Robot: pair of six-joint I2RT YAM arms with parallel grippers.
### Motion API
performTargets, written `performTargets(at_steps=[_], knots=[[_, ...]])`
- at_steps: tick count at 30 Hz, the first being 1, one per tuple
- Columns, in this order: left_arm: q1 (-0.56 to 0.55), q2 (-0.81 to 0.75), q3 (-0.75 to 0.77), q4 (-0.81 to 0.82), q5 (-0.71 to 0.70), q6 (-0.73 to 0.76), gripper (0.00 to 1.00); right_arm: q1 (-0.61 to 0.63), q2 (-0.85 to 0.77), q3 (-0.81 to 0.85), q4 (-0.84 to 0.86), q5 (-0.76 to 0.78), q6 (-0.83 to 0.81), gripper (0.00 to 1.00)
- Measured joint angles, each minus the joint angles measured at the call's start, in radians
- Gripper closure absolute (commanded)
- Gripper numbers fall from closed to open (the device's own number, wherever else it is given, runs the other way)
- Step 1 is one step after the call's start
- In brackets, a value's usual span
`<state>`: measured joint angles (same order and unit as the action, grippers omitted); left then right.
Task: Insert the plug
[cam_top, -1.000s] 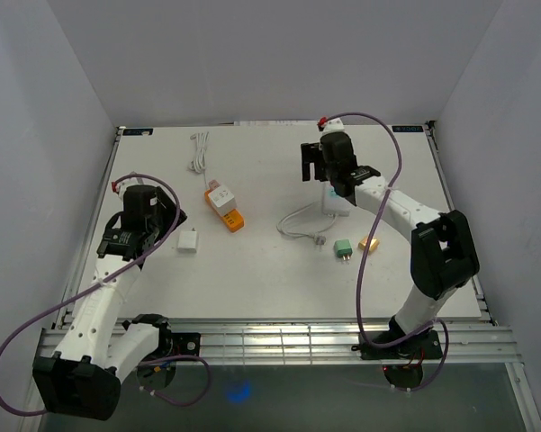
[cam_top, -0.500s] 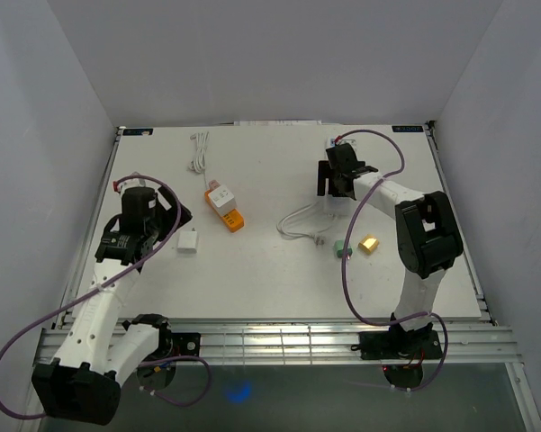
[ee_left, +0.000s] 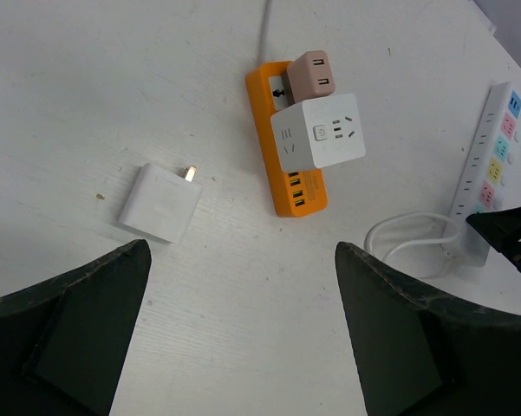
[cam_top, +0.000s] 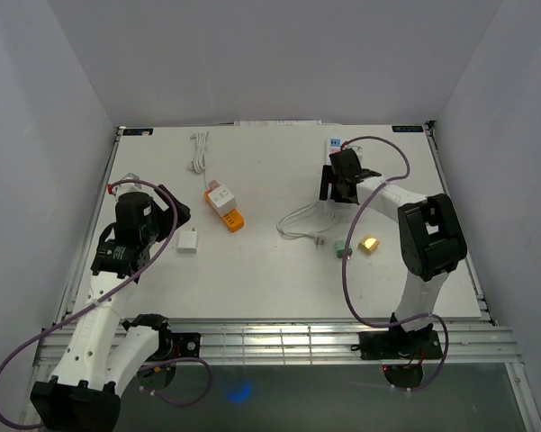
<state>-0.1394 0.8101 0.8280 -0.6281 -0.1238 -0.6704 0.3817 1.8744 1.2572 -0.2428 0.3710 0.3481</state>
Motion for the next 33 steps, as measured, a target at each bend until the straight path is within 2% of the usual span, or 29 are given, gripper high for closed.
performTargets(at_steps=[9,10,12,13,15,16,21,33], knots=[[0.000,0.026,0.002,0.001,0.010,0.008,0.02,0.013,-0.197,-0.197,0.033,-0.045,0.064,0.00],[0.000,0.031,0.002,0.001,0.011,0.010,0.02,0.019,-0.209,-0.210,0.040,-0.051,0.068,0.07],[0.000,0.042,0.002,0.000,0.016,0.012,0.02,0.033,-0.223,-0.233,0.053,-0.063,0.077,0.13],[0.000,0.044,0.002,0.000,0.018,0.013,0.02,0.040,-0.225,-0.243,0.062,-0.068,0.083,0.22],[0.000,0.044,0.002,0.000,0.023,0.017,0.02,0.050,-0.225,-0.258,0.069,-0.081,0.091,0.26],[0.000,0.044,0.002,0.001,0.025,0.019,0.02,0.056,-0.225,-0.265,0.070,-0.087,0.094,0.35],[0.000,0.036,0.002,0.000,0.031,0.034,0.02,0.064,-0.225,-0.287,0.088,-0.103,0.102,0.52],[0.000,0.031,0.002,0.000,0.035,0.053,0.02,0.070,-0.221,-0.320,0.113,-0.094,0.112,0.54]])
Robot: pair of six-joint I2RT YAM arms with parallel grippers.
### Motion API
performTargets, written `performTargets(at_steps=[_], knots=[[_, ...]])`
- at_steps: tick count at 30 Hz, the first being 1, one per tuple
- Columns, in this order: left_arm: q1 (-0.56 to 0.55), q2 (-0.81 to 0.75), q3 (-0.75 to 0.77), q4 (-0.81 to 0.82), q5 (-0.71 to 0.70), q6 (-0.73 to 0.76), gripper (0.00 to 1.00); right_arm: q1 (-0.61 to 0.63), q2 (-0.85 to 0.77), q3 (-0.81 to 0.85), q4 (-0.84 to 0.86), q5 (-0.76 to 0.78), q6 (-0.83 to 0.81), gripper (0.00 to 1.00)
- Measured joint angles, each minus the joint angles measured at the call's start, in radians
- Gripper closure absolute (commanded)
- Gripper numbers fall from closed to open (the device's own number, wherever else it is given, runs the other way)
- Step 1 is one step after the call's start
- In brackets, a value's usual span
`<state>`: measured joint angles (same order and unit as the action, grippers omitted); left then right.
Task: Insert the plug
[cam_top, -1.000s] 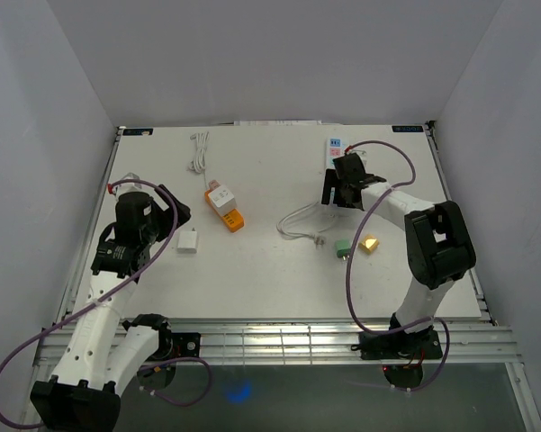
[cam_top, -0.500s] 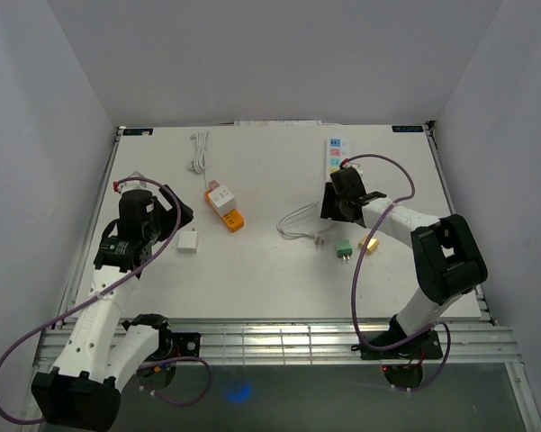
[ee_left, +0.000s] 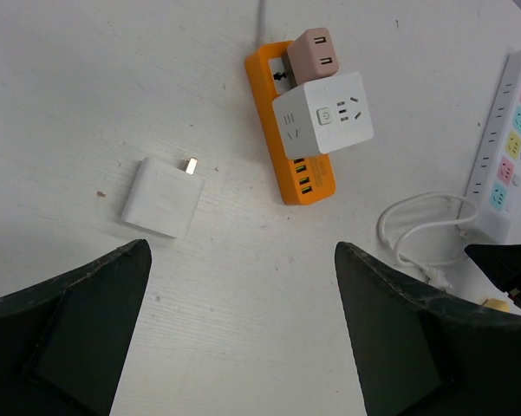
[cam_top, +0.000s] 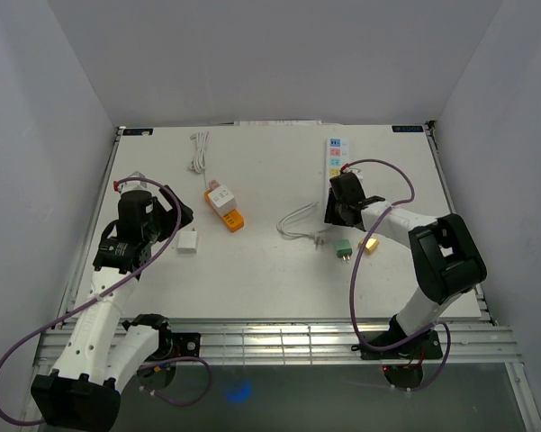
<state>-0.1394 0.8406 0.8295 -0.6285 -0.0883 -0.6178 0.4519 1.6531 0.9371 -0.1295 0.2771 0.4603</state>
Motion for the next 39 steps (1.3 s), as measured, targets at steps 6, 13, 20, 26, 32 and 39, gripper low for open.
performTargets(at_steps=[6,13,20,26,32,39], knots=[[0.000,0.002,0.000,0.000,0.005,0.005,0.03,0.000,0.024,-0.017,0.009,0.012,0.002,0.71],[0.000,0.007,0.000,0.000,0.011,0.008,0.03,0.015,0.042,-0.026,0.053,0.006,0.008,0.92],[0.000,0.064,0.000,0.000,0.019,0.020,0.10,0.214,0.042,-0.028,0.050,0.064,0.011,0.92],[0.000,0.085,0.000,0.002,0.019,0.025,0.06,0.429,0.020,-0.028,0.005,0.067,0.083,0.44],[0.000,0.088,-0.012,0.019,-0.018,0.023,0.07,0.513,-0.073,-0.038,-0.007,0.065,0.097,0.12],[0.000,0.208,-0.008,0.008,-0.027,0.095,0.08,0.495,-0.242,-0.068,0.013,0.110,0.046,0.13]])
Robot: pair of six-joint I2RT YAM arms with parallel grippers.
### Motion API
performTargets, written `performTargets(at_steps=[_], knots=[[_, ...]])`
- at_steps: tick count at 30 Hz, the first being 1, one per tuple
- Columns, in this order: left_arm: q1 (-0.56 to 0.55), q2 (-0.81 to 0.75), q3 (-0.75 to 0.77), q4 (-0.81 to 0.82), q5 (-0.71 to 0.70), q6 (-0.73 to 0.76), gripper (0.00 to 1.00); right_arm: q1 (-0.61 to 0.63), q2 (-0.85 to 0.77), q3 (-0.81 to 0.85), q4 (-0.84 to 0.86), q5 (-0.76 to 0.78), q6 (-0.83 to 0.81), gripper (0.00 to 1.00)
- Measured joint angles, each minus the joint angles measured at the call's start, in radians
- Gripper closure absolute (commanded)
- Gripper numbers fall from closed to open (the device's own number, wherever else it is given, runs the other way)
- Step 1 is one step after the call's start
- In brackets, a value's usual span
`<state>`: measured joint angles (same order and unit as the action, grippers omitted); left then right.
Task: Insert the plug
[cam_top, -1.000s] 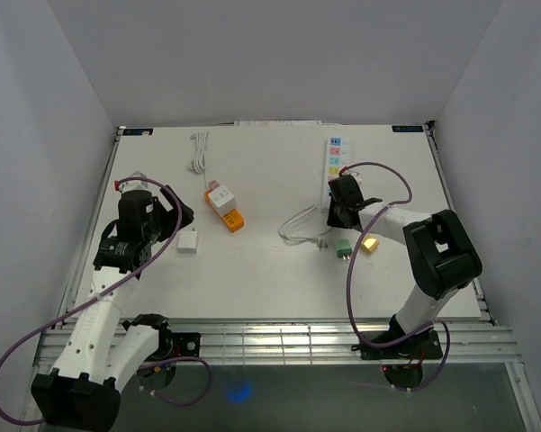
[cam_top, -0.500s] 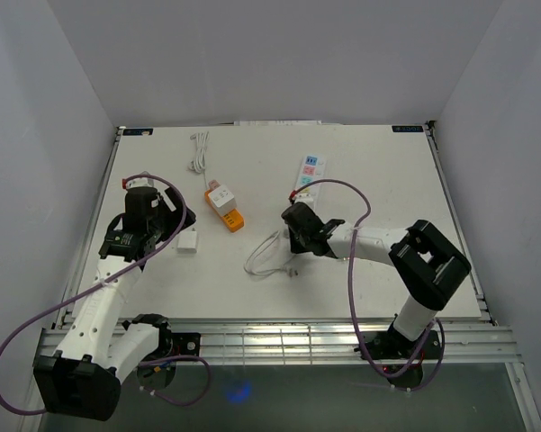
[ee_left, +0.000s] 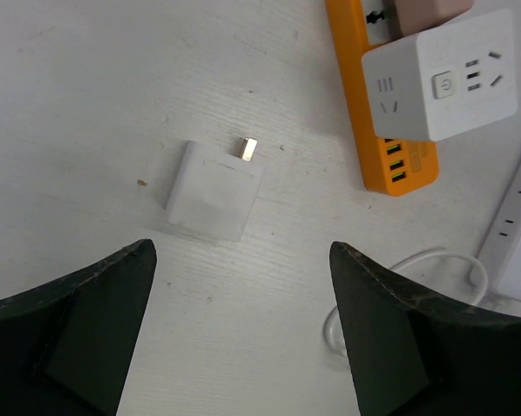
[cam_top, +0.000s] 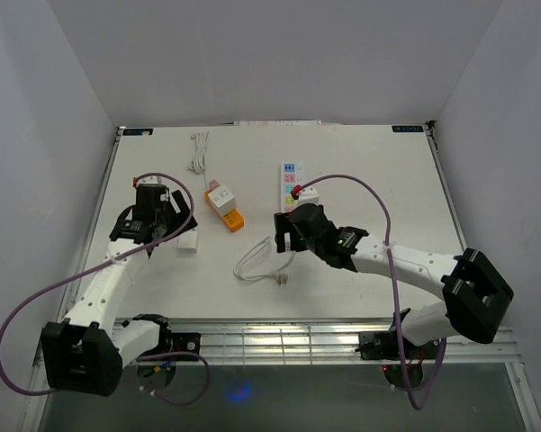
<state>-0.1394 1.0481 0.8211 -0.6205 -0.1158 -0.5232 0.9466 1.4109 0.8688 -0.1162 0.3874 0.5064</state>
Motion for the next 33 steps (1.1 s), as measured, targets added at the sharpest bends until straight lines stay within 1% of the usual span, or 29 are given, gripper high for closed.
performTargets(at_steps=[2,4,12,17,18,24,25,31,32,33], knots=[[0.000,0.056,0.010,-0.005,0.001,0.018,0.05,-0.010,-0.039,-0.015,0.016,0.004,-0.022,0.10],[0.000,0.093,0.010,-0.011,0.003,0.040,0.04,-0.023,-0.068,-0.034,0.032,0.004,-0.044,0.11],[0.000,0.168,0.014,-0.016,0.028,0.143,0.04,-0.089,-0.102,-0.106,0.076,-0.024,-0.105,0.11],[0.000,0.258,0.015,-0.020,0.023,0.167,0.07,-0.108,-0.118,-0.135,0.113,-0.068,-0.129,0.11],[0.000,0.277,0.016,-0.021,0.023,0.169,0.09,-0.109,-0.120,-0.138,0.121,-0.076,-0.133,0.11],[0.000,0.380,0.032,-0.019,0.021,0.175,0.12,-0.116,-0.122,-0.147,0.152,-0.110,-0.156,0.12],[0.000,0.397,0.037,-0.017,0.018,0.175,0.16,-0.116,-0.122,-0.148,0.158,-0.115,-0.158,0.12],[0.000,0.482,0.080,-0.011,0.014,0.180,0.28,-0.122,-0.122,-0.172,0.199,-0.142,-0.170,0.13],[0.000,0.496,0.089,-0.009,0.012,0.182,0.38,-0.123,-0.122,-0.177,0.203,-0.145,-0.171,0.13],[0.000,0.508,0.098,-0.007,0.012,0.180,0.44,-0.123,-0.122,-0.181,0.204,-0.148,-0.171,0.13]])
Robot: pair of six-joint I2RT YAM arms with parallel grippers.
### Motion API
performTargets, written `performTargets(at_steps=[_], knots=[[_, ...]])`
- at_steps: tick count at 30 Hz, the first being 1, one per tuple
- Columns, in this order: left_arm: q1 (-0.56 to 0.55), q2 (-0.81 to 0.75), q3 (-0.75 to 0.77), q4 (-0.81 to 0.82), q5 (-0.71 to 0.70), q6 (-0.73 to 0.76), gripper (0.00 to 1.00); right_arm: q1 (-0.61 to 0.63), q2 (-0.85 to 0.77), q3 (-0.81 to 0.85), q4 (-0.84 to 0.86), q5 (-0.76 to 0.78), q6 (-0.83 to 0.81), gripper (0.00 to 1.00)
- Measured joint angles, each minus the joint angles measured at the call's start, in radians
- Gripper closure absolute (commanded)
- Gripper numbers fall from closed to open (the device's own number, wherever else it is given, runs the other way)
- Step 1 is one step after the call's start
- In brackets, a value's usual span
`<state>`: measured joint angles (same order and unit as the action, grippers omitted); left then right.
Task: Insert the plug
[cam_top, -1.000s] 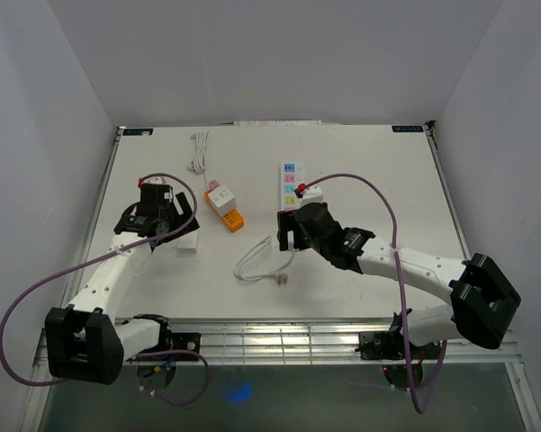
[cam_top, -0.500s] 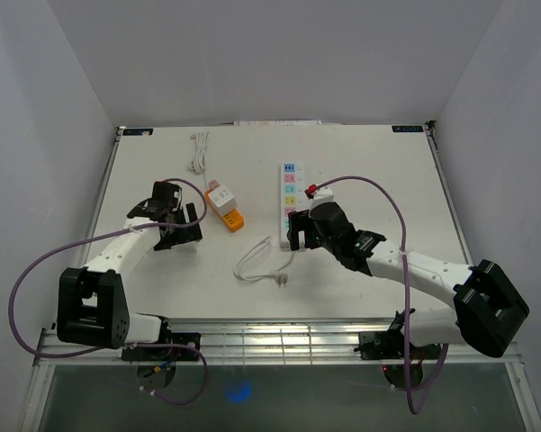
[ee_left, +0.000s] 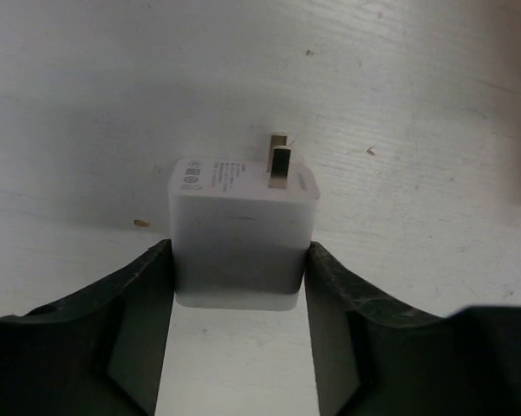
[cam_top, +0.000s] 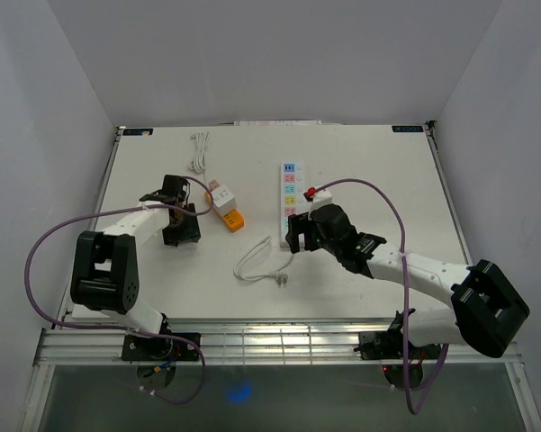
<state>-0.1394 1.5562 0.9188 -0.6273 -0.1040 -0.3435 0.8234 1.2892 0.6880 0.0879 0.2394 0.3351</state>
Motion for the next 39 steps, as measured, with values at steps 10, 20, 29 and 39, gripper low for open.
performTargets(at_steps=[10,20,29,39], knots=[[0.000,0.011,0.030,-0.002,0.035,-0.003,0.74,-0.012,-0.006,-0.043,0.068,-0.093,-0.007,0.18],[0.000,-0.272,0.051,0.004,0.236,-0.153,0.76,-0.012,-0.037,-0.096,0.232,-0.292,0.033,0.23],[0.000,-0.465,-0.071,0.227,0.448,-0.519,0.78,0.019,0.083,-0.089,0.487,-0.380,0.102,0.30],[-0.002,-0.511,-0.156,0.347,0.491,-0.887,0.82,0.107,0.215,0.069,0.578,-0.283,0.106,0.28]])
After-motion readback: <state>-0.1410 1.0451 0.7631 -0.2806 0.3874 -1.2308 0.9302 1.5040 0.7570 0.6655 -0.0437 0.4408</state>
